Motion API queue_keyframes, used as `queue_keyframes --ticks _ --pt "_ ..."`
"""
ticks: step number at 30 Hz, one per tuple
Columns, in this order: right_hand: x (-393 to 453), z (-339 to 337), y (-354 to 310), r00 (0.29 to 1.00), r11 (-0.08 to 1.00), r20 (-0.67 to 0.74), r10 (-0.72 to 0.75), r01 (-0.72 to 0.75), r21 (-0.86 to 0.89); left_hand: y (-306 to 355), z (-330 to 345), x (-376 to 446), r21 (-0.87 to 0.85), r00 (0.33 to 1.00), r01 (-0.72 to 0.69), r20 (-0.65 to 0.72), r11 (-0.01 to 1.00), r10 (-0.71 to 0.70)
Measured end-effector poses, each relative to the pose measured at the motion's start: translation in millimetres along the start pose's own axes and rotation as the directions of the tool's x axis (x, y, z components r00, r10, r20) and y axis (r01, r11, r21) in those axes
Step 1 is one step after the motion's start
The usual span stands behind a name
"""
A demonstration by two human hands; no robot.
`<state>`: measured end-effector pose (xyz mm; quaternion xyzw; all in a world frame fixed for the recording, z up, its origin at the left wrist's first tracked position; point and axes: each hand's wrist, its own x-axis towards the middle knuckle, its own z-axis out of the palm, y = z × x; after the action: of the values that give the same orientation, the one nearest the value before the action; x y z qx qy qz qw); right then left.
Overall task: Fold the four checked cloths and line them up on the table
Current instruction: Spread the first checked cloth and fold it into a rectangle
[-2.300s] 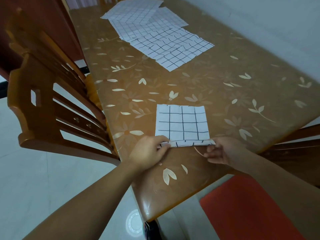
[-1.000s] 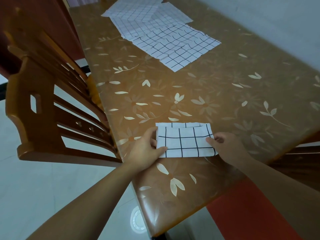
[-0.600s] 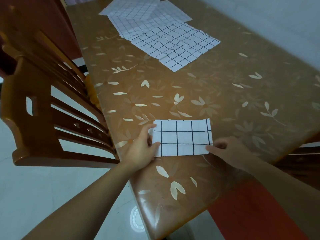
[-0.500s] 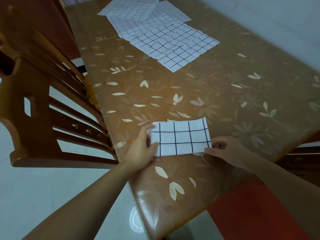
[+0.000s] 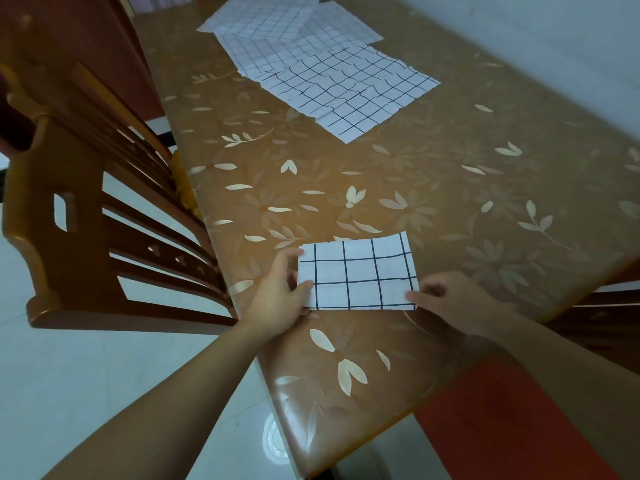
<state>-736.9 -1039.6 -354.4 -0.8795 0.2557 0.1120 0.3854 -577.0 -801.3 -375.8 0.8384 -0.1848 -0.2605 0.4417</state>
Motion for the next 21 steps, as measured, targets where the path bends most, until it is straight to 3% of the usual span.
queue_keyframes --ticks 5,8,21 --pt "-2 8 -7 0.997 0.990 -0.034 0.074 -0.078 -0.117 7 3 -1 0.222 0.997 -0.005 -0.071 0.975 0.022" --pt "-4 10 -9 0.994 0.981 -0.057 0.095 -0.103 -0.161 12 3 -3 0.256 0.994 -0.010 -0.099 0.967 0.036" --pt "-17 16 -11 0.971 0.975 -0.091 0.220 -0.217 0.038 2 10 -5 0.434 0.989 -0.108 -0.041 0.894 0.140"
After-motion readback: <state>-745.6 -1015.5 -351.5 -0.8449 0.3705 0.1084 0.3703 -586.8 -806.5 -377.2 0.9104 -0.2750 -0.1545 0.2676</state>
